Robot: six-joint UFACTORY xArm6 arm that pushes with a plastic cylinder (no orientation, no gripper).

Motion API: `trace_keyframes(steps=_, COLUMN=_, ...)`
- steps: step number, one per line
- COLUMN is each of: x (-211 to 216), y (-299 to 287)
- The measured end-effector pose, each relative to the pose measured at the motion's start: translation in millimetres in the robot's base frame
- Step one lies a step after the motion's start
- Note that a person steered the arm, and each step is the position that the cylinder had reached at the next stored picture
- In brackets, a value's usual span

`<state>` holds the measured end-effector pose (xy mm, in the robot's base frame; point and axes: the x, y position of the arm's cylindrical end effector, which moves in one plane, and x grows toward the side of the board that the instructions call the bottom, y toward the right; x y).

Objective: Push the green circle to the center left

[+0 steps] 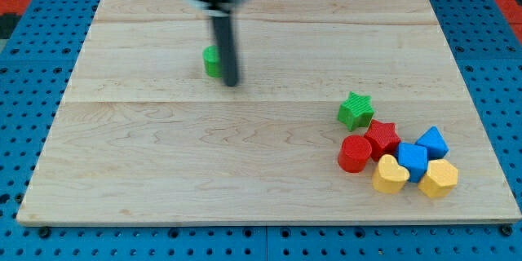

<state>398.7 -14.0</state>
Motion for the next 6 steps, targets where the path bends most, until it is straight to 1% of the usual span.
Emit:
trace_keyframes(steps=1, x=-39, y=-71)
trace_keyframes(steps=2, x=-79, y=-101)
trace_keyframes(steps=3, x=-124, y=-110)
trace_keyframes(steps=4, x=-75, y=-139)
trace_keyframes(steps=5, x=1, y=-68)
trace_keyframes(steps=6, x=33, y=-37)
